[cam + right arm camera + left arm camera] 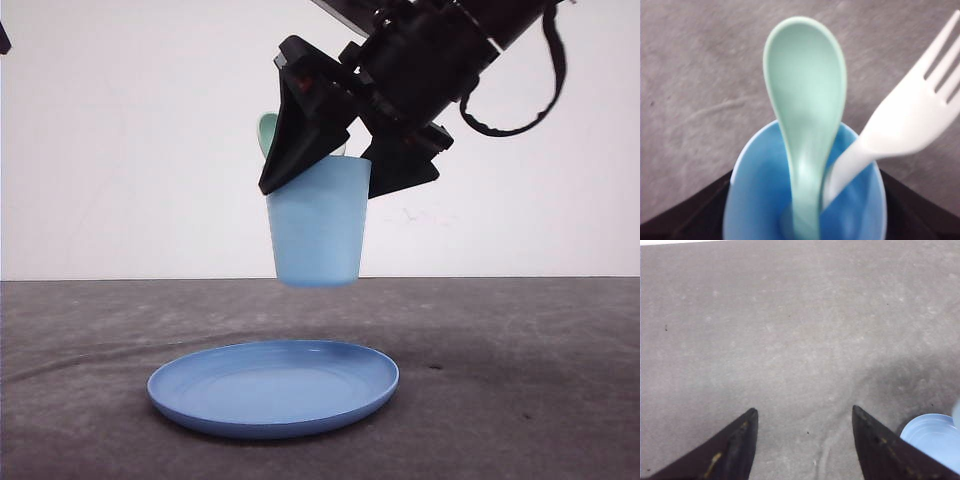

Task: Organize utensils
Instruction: 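Lift the cup with the right gripper and carry it over the plate, then lower the cup onto the plate center and open the right gripper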

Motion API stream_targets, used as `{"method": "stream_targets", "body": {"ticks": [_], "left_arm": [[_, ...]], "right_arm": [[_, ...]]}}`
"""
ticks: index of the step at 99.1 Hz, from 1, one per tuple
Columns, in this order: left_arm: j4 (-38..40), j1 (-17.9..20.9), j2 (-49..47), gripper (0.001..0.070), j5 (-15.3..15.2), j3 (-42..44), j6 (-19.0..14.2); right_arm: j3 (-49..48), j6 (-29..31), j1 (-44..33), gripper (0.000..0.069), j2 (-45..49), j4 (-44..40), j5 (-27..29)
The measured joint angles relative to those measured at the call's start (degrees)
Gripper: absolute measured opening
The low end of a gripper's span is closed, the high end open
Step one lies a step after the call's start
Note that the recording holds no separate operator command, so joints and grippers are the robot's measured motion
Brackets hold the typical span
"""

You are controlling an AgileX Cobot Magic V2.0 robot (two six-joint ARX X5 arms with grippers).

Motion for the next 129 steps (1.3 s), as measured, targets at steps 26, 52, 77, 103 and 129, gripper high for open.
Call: {"method": "stream_targets", "body": {"ticks": [26,52,77,103,129], "left_arm": [[-0.02,0.00,0.00,0.0357,0.02,0.00,0.00],[-0.02,0.00,0.00,0.0357,0.02,0.00,0.00],[-0.02,0.00,0.00,0.0357,0.02,0.00,0.00],[0.00,0.00,0.00,0.0357,0.02,0.00,0.00],[0.00,0.00,0.00,0.0357,0.02,0.00,0.00]], "right_arm": [[-5.55,0.37,4.37,0.0457,0.00,4.46,0.48],[-7.93,0.42,6.84,0.0457,1.49,10.32,3.85],[-7.93,0.44,6.97,0.0457,6.03,13.44,4.04],[-7.93,0.46,6.97,0.0459,6.23,13.75,3.98],[-7.93,1.44,6.97,0.0619,6.34,13.55,2.82]]}}
